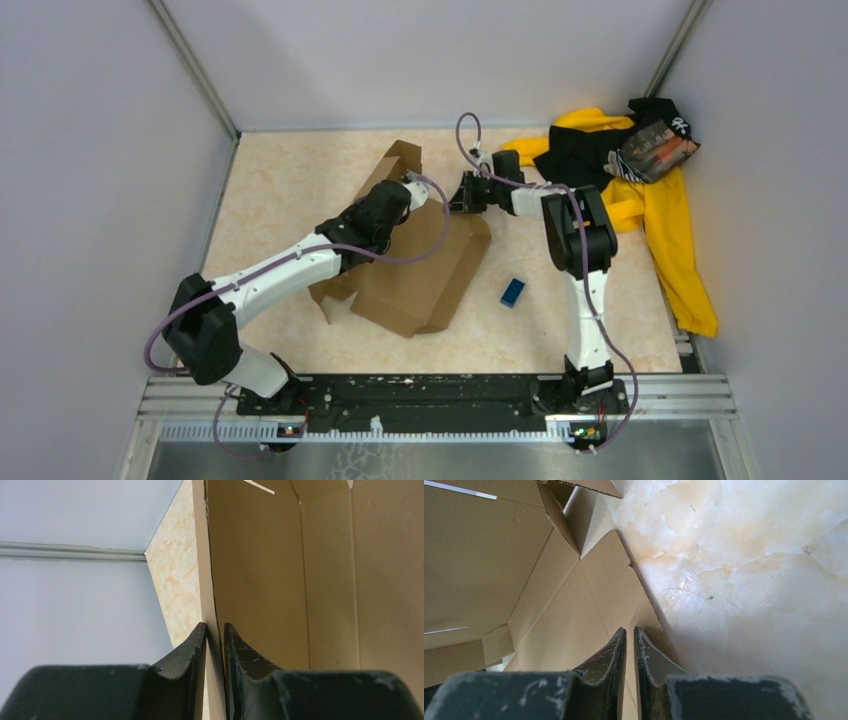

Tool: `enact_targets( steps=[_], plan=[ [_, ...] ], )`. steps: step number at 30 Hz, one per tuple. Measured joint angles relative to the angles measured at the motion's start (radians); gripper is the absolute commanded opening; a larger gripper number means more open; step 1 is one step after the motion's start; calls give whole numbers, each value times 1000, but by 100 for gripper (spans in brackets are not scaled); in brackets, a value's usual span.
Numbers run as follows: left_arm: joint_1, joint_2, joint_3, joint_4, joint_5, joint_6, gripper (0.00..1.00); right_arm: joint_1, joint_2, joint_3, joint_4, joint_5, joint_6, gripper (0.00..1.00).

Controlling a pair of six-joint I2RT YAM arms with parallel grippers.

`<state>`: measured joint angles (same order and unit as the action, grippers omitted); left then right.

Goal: Fold the paper box

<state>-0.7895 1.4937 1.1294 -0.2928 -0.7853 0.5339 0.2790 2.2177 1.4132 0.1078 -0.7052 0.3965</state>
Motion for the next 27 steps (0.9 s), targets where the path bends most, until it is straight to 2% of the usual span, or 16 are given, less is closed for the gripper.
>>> enact_targets(
  steps=[6, 11, 17, 22, 27],
  plan=[
    [0, -16, -14, 10, 4, 6, 22, -13, 8, 9, 24, -50, 19, 11],
    [-1, -34, -35, 26, 10, 10, 23, -13, 51, 80, 17, -75, 24, 11],
    [0, -41, -50, 41, 8, 17, 31, -14, 74, 169, -4, -100, 25, 12],
    [7, -45, -57, 47, 8, 16, 34, -12, 74, 205, 64, -141, 14, 19],
    [23, -46, -57, 51, 14, 16, 36, 7, 74, 205, 91, -150, -65, 25]
  ],
)
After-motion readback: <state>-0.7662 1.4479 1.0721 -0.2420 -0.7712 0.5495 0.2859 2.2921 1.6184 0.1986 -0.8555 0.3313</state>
